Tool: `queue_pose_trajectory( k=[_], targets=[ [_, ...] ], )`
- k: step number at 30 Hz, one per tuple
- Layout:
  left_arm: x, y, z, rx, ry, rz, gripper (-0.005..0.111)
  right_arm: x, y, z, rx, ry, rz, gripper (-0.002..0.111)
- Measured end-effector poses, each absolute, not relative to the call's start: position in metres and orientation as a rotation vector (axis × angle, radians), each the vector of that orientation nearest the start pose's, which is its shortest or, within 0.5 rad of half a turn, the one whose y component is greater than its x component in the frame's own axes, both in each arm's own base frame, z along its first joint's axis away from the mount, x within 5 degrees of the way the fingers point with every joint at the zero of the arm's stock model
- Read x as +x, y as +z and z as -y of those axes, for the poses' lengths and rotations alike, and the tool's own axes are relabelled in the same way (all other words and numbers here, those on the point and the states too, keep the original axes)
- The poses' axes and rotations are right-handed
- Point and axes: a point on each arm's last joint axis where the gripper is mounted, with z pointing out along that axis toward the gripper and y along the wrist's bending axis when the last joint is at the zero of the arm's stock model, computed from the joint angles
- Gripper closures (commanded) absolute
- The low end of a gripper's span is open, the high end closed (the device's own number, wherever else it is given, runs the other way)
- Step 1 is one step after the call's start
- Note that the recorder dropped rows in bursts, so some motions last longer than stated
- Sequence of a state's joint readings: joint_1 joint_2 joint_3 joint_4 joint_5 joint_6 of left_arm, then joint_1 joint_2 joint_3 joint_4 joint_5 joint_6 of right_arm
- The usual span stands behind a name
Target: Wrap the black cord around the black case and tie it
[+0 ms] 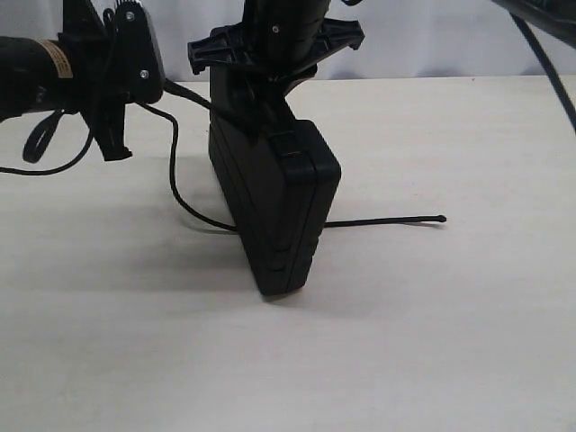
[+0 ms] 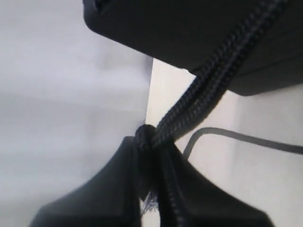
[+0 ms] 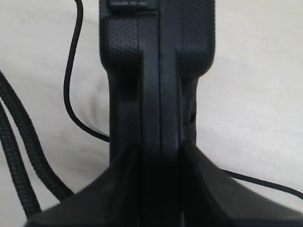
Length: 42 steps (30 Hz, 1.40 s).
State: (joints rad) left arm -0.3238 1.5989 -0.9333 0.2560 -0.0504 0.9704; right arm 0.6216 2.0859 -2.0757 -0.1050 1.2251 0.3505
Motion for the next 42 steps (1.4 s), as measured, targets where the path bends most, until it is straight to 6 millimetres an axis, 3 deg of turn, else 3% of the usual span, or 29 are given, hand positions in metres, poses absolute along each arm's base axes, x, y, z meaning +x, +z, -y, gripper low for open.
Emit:
queue_pose_trajectory(
  k=[8, 12, 14, 17, 23, 31, 42],
  targets=[
    [0.333, 0.246, 0.116, 1.331, 0.509, -1.53, 0.107, 0.378, 0.308, -0.26, -0.386, 0.144, -2.688, 0.104],
    [0.335, 0.244, 0.113, 1.229, 0.634, -1.542, 0.107, 0.378, 0.308, -0.26, -0.386, 0.144, -2.688, 0.104],
    [0.333, 0.236, 0.11, 1.252, 0.777, -1.535, 0.107, 0.378, 0.308, -0.26, -0.386, 0.144, -2.688, 0.104],
    [0.328, 0.222, 0.11, 1.365, 0.855, -1.541, 0.107, 0.378, 0.308, -0.26, -0.386, 0.144, -2.688, 0.104],
    [0.323, 0.216, 0.119, 1.424, 0.819, -1.546, 0.107, 0.378, 0.308, -0.26, -0.386, 0.144, -2.688, 0.104],
    [0.324, 0.225, 0.113, 1.027, 0.805, -1.691, 0.107, 0.378, 0.308, -0.26, -0.386, 0.144, -2.688, 0.104],
    [0.321, 0.215, 0.117, 1.002, 0.638, -1.809, 0.107, 0.378, 0.308, -0.26, -0.386, 0.147, -2.689, 0.104]
  ],
)
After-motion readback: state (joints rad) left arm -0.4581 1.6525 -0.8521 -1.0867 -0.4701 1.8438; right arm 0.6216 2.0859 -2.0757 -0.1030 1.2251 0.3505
